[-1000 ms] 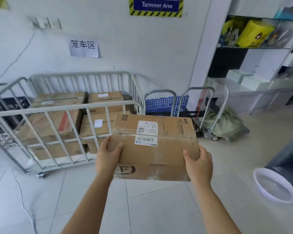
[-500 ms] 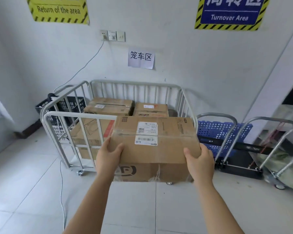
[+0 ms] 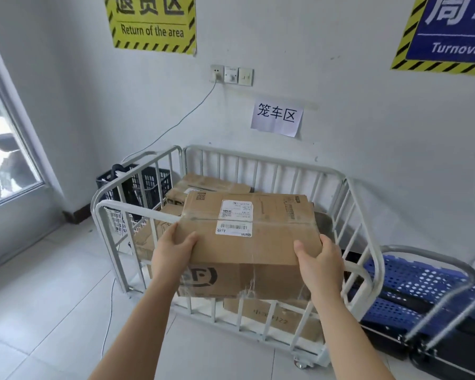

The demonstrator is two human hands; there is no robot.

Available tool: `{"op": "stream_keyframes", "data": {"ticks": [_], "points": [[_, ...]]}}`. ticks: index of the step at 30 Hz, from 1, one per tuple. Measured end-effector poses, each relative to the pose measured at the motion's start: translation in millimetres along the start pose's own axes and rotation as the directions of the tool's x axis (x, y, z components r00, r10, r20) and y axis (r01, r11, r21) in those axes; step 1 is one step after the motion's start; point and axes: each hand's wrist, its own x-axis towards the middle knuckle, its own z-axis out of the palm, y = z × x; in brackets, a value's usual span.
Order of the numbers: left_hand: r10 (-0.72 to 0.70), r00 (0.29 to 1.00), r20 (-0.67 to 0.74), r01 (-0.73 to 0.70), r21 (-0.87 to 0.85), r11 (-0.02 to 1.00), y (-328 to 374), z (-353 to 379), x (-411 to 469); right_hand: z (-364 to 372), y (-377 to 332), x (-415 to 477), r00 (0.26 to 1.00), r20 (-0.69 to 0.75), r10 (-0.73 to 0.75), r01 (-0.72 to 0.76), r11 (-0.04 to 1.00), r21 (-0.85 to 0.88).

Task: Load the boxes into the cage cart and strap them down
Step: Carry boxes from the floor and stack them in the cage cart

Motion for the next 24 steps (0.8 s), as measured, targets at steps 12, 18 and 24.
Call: {"op": "stream_keyframes", "data": {"ticks": [12, 18, 24], "points": [[-0.026, 0.999, -0.029, 0.027, 0.034, 0.999, 1, 3, 207, 159, -76, 120, 0.999, 0.051, 0.001, -0.002, 1.000, 0.012], [-0.039, 0.999, -0.021, 0.040, 0.084, 0.996, 0, 0, 306, 241, -106, 170, 0.994, 0.098, 0.043, -0.044, 0.999, 0.006], [-0.113, 0.994, 0.009, 0.111, 0.153, 0.982, -21, 3, 393, 319, -120, 216, 0.982, 0.168, 0.085, -0.081, 0.996, -0.031]]}}
